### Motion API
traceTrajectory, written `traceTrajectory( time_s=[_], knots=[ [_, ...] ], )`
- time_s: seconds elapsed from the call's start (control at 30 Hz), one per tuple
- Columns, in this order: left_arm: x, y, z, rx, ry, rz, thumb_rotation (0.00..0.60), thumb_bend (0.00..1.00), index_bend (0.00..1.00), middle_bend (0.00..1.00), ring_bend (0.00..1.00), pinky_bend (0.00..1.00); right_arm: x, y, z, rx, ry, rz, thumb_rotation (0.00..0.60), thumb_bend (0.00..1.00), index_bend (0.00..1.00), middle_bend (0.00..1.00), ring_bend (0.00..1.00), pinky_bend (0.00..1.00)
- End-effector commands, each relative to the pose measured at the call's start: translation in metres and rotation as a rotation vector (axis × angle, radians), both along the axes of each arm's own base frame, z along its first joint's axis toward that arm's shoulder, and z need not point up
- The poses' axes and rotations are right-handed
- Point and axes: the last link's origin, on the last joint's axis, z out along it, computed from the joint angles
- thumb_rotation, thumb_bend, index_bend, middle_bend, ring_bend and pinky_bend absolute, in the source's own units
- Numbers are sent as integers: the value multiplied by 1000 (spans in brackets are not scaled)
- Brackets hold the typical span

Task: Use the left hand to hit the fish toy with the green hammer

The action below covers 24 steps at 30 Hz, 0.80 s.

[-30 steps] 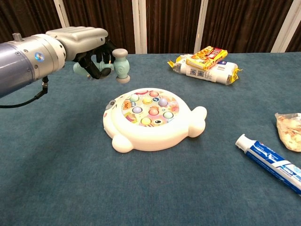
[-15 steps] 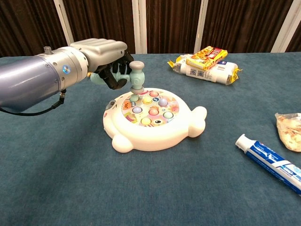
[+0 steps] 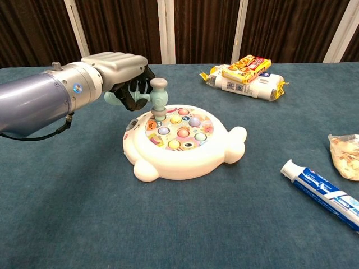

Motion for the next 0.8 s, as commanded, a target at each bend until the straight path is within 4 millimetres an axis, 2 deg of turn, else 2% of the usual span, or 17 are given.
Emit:
traceTrajectory(
  time_s=[0.03,0.33,0.8],
  knots=[
    [-3,-1,-2,-4,16,3,600,757,633,524,393,524,0,0,0,0,-1,-1,600,232,0,0,0,0],
    [-6,-2,-5,-7,35,3,600,757,633,523,393,524,0,0,0,1,-1,0,600,232,0,0,0,0],
    [25,-2,3,2,-38,-41,600,757,633,523,393,524,0,0,0,0,-3,-3,600,233,0,0,0,0]
  ],
)
